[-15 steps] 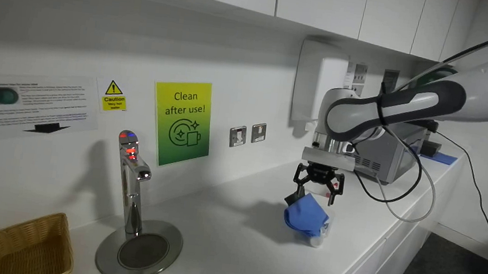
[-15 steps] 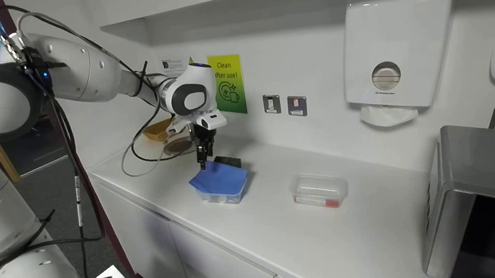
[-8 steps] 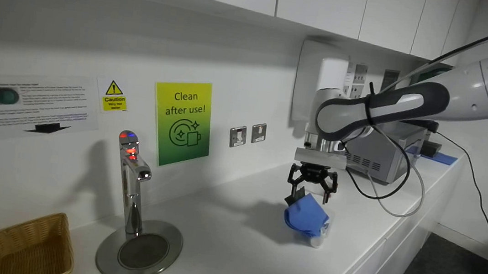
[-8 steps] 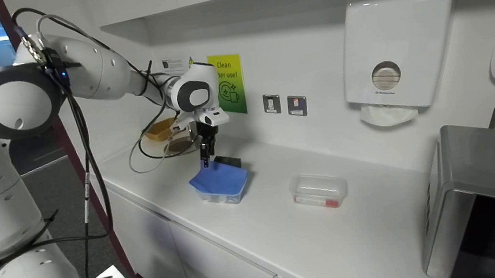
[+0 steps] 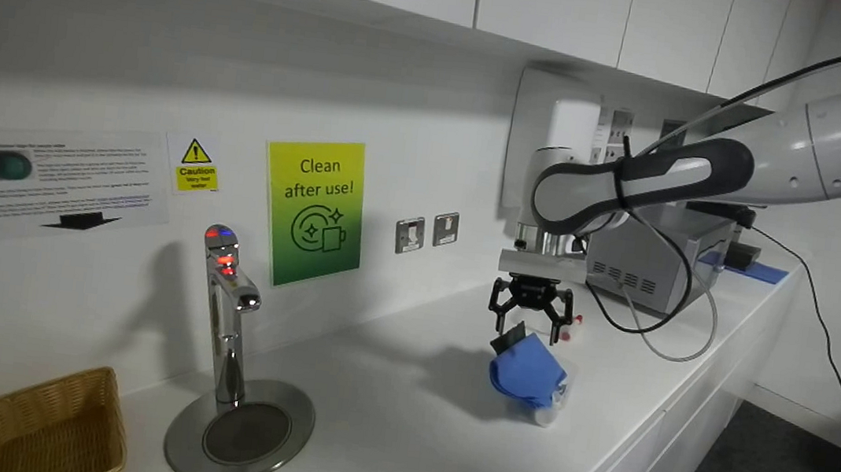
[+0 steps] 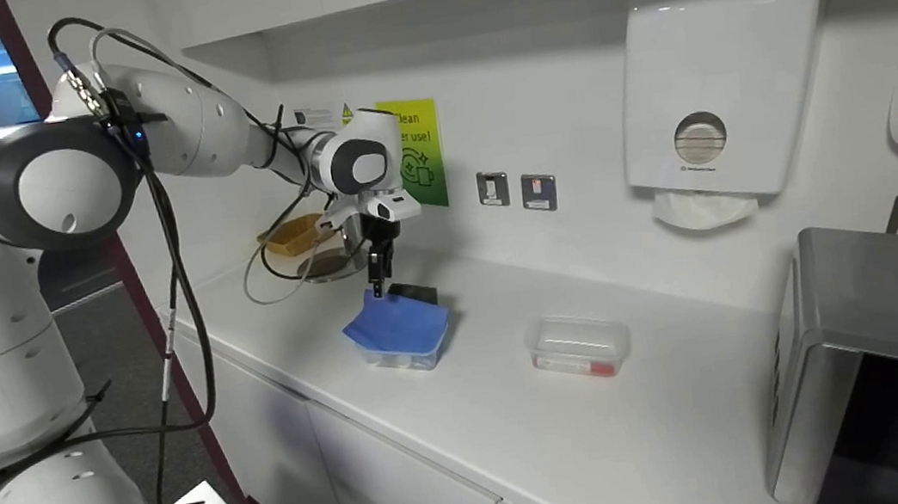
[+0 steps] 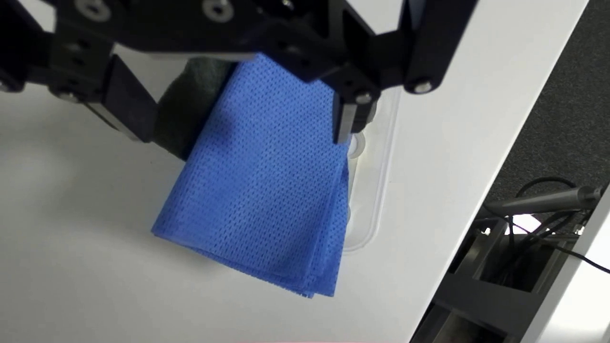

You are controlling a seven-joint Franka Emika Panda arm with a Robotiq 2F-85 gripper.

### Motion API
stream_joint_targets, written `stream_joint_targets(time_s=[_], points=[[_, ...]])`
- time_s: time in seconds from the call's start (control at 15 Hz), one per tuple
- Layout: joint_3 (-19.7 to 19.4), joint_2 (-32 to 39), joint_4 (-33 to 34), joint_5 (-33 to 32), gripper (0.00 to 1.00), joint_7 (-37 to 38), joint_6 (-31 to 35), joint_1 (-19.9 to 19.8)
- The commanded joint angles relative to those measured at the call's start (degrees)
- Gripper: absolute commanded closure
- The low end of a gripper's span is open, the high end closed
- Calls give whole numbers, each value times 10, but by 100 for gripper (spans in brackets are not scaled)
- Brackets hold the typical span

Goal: Move the lunch with the blue cloth closer to the edge, remove the blue cloth and put it on the counter

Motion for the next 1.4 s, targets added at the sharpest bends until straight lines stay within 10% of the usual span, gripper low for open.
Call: stream_joint_targets(time_s=[0.0,1.33], points=[[-3,16,37,-13,0,-9,-32,11],[-1,65,98,-27,0,-13,-104,44]])
